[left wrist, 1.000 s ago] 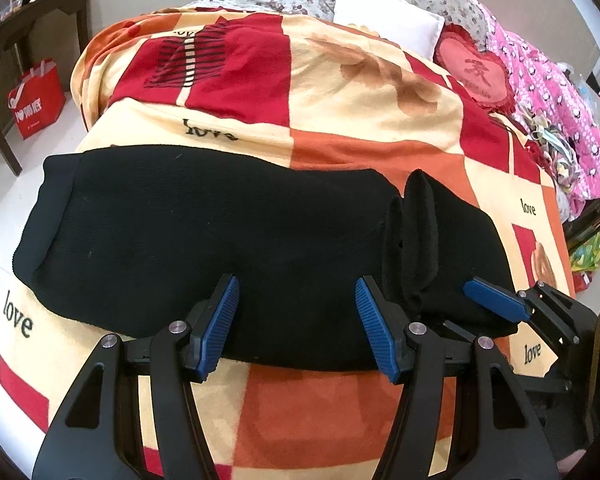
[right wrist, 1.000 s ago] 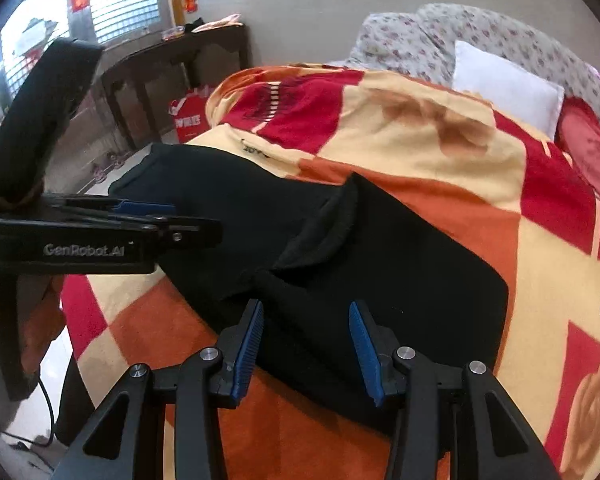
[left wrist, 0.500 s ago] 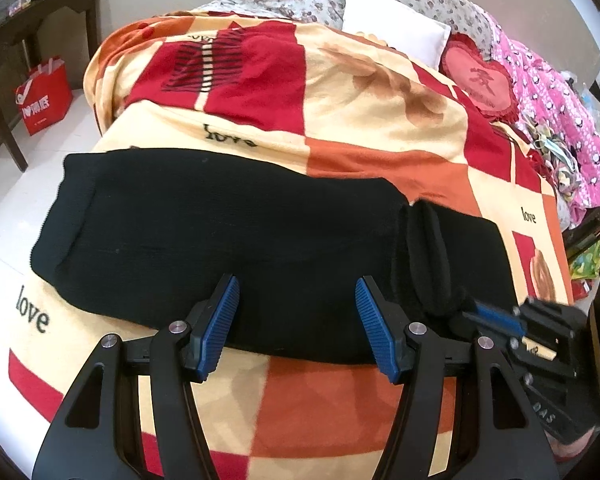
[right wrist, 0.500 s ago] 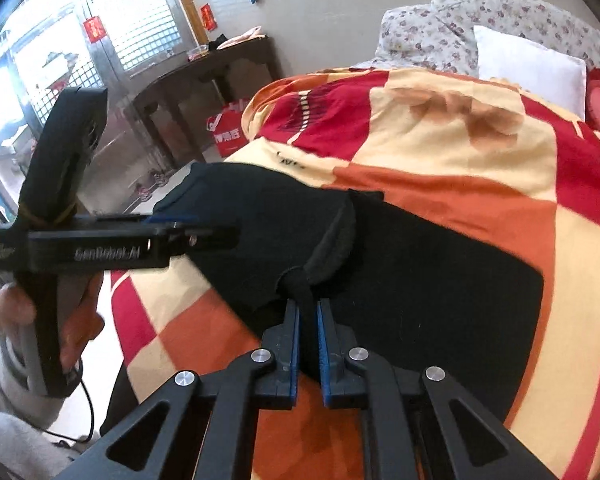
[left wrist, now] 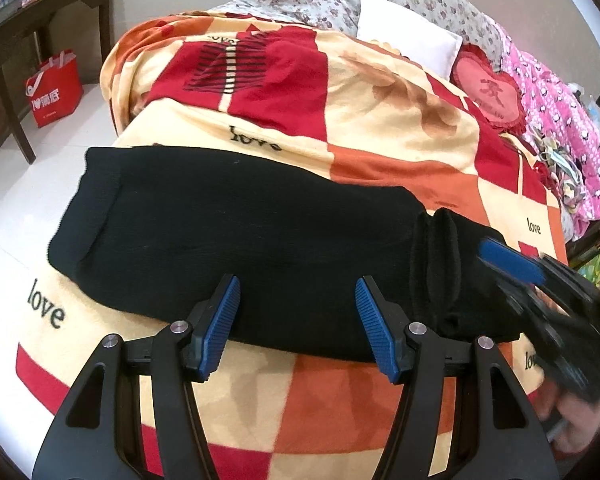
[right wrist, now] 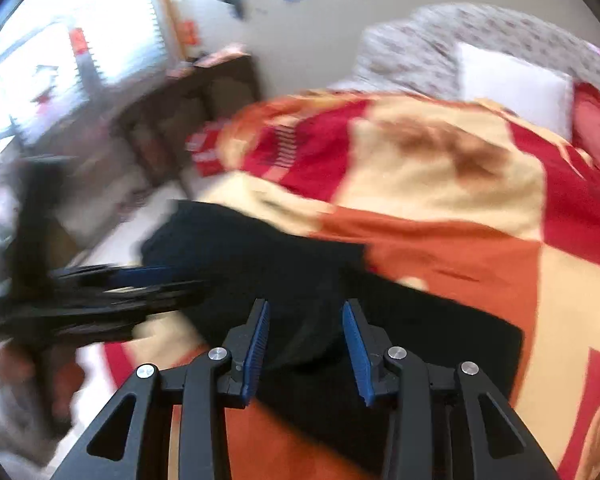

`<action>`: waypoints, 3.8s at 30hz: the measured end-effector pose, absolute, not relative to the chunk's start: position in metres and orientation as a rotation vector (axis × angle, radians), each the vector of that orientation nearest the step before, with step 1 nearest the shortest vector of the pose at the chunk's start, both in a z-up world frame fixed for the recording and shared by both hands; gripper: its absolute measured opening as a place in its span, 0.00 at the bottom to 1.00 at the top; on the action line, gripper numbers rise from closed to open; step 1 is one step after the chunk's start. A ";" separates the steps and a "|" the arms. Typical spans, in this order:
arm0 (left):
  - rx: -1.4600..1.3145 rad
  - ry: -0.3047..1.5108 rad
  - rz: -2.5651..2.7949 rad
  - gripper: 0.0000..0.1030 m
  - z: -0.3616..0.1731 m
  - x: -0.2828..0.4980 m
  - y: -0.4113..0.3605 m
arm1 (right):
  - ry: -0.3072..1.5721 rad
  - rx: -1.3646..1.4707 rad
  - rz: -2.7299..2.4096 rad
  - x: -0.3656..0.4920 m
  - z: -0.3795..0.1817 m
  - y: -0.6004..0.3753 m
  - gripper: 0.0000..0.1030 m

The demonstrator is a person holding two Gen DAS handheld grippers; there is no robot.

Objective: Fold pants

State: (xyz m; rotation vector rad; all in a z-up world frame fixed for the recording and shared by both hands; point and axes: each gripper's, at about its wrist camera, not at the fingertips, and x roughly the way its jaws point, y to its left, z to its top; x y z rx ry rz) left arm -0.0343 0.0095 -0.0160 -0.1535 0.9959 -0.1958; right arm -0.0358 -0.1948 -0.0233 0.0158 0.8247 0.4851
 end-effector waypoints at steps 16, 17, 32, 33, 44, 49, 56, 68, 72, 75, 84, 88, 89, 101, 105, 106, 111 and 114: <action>-0.448 0.963 -0.034 0.61 -0.025 -0.070 0.120 | 0.734 0.031 0.724 0.015 0.003 -0.130 0.60; -0.468 0.961 -0.017 0.61 -0.027 -0.070 0.125 | 0.748 0.024 0.738 0.021 0.002 -0.119 0.60; -0.639 0.961 0.029 0.70 -0.054 -0.038 0.145 | 0.962 -0.267 0.920 0.106 -0.055 0.032 0.61; -0.643 0.953 0.024 0.72 -0.054 -0.037 0.145 | 0.979 -0.259 0.942 0.110 -0.061 0.035 0.61; -0.567 0.825 -0.077 0.20 -0.028 -0.033 0.139 | 0.905 0.014 1.045 0.106 -0.036 -0.007 0.17; -0.420 0.675 -0.245 0.17 0.034 -0.056 0.089 | 0.757 0.199 1.072 0.071 0.020 -0.085 0.13; -0.216 0.699 -0.461 0.10 0.038 -0.055 -0.013 | 0.670 0.318 0.788 0.020 0.043 -0.203 0.42; -0.178 0.774 -0.383 0.14 0.008 -0.078 -0.010 | 0.743 0.385 0.691 -0.004 0.033 -0.241 0.69; -0.295 0.715 -0.206 0.53 0.007 -0.097 0.061 | 0.828 0.280 0.776 0.011 0.016 -0.174 0.69; -0.399 0.720 -0.090 0.63 -0.006 -0.103 0.106 | 0.872 0.185 0.812 0.019 0.005 -0.123 0.69; -0.652 0.861 -0.047 0.65 -0.051 -0.083 0.149 | 0.937 -0.094 0.872 0.064 -0.017 -0.011 0.69; -0.690 0.895 -0.017 0.66 -0.059 -0.065 0.147 | 0.992 -0.106 0.900 0.095 -0.033 0.014 0.69; -0.691 0.881 -0.007 0.71 -0.058 -0.062 0.146 | 1.005 -0.100 0.909 0.101 -0.037 0.018 0.69; -0.626 0.862 -0.038 0.25 -0.050 -0.024 0.127 | 1.007 0.136 0.866 0.128 -0.042 -0.015 0.70; -0.289 0.723 0.013 0.21 -0.012 -0.038 0.072 | 0.937 0.273 0.873 0.112 0.002 -0.064 0.71; -0.198 0.687 0.021 0.21 -0.006 -0.045 0.052 | 0.922 0.298 0.881 0.107 0.013 -0.077 0.72; 0.048 0.605 -0.002 0.20 -0.002 -0.064 -0.017 | 0.910 0.402 0.886 0.087 0.046 -0.123 0.86; 0.157 0.583 0.000 0.20 -0.011 -0.069 -0.047 | 0.963 0.430 0.891 0.078 0.042 -0.132 0.87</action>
